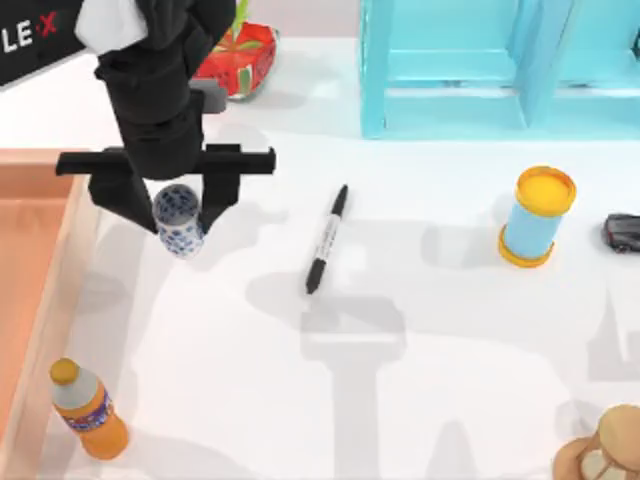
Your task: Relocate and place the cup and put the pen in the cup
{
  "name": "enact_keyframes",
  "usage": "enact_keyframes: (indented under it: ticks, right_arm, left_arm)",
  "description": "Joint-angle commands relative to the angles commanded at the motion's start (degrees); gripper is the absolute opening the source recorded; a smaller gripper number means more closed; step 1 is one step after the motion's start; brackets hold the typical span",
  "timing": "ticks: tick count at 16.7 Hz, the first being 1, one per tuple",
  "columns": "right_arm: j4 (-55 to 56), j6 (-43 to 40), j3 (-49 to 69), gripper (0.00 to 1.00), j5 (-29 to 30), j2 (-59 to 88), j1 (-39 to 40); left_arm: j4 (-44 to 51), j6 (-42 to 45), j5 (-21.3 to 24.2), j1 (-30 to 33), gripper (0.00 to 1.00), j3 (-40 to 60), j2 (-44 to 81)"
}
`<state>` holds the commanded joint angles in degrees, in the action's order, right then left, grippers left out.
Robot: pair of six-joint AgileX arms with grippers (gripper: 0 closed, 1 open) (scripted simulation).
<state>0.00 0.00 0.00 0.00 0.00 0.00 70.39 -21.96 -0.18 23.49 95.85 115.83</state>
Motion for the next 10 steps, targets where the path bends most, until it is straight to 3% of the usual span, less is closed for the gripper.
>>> enact_keyframes:
  ticks: [5, 10]
  right_arm:
    - [0.0, 0.0, 0.0, 1.0, 0.0, 0.0, 0.0]
    - [0.0, 0.0, 0.0, 1.0, 0.0, 0.0, 0.0]
  left_arm:
    - [-0.29, -0.02, 0.03, -0.03, 0.0, -0.15, 0.21]
    - [-6.56, 0.02, -0.01, 0.02, 0.0, -4.8, 1.29]
